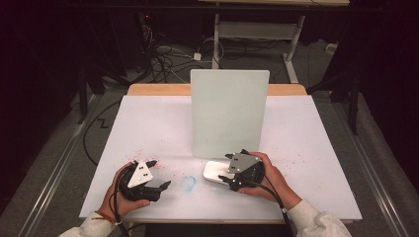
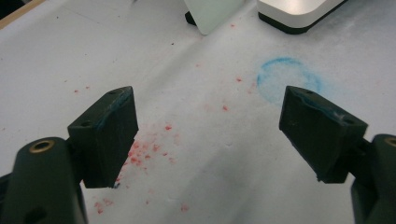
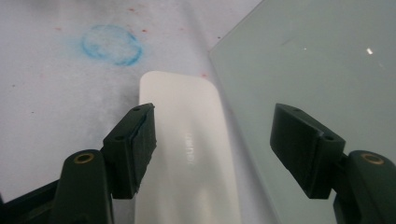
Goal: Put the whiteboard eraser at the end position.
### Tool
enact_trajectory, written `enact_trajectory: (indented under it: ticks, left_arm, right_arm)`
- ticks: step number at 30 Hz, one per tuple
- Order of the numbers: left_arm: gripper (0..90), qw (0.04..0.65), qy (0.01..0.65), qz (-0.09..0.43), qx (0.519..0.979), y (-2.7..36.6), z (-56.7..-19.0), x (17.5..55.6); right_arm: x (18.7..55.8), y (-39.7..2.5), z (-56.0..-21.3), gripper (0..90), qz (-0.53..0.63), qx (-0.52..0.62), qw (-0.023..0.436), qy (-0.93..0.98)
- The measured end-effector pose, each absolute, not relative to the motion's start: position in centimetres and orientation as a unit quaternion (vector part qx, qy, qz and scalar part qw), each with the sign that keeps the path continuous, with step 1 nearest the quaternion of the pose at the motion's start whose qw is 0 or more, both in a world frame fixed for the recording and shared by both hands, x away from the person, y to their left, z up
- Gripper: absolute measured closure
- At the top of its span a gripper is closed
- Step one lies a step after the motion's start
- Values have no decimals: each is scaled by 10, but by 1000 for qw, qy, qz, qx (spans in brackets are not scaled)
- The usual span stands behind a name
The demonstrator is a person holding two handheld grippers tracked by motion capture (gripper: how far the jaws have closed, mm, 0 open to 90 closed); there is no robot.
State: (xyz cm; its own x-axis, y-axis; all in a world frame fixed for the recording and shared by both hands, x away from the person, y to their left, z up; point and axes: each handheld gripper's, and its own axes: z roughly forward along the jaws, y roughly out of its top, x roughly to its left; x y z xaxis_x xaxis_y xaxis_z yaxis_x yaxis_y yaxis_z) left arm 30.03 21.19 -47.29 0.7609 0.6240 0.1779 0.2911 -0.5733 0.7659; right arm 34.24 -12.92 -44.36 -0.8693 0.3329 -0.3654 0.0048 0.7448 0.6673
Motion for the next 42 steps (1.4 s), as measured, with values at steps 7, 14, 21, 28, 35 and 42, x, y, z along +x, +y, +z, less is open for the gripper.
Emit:
enact_trajectory:
  ticks: [7, 14, 21, 28, 35, 42]
  left_arm:
    - [186, 378, 263, 221, 859, 212, -473, 300]
    - [186, 377, 263, 221, 860, 212, -473, 300]
    - [186, 376, 263, 220, 861, 211, -473, 300]
    - [186, 377, 263, 221, 860, 211, -473, 299]
    - [186, 378, 264, 223, 859, 212, -472, 299]
    - [186, 378, 265, 225, 858, 212, -472, 299]
  right_arm:
    - [343, -139, -434, 289, 361, 117, 262, 887]
    - [343, -142, -429, 229, 368, 143, 289, 872]
    - [340, -148, -423, 204, 380, 158, 317, 854]
    - [337, -159, -416, 198, 394, 171, 328, 842]
    - [334, -169, -411, 195, 394, 179, 343, 834]
    - [331, -182, -408, 193, 391, 194, 354, 827]
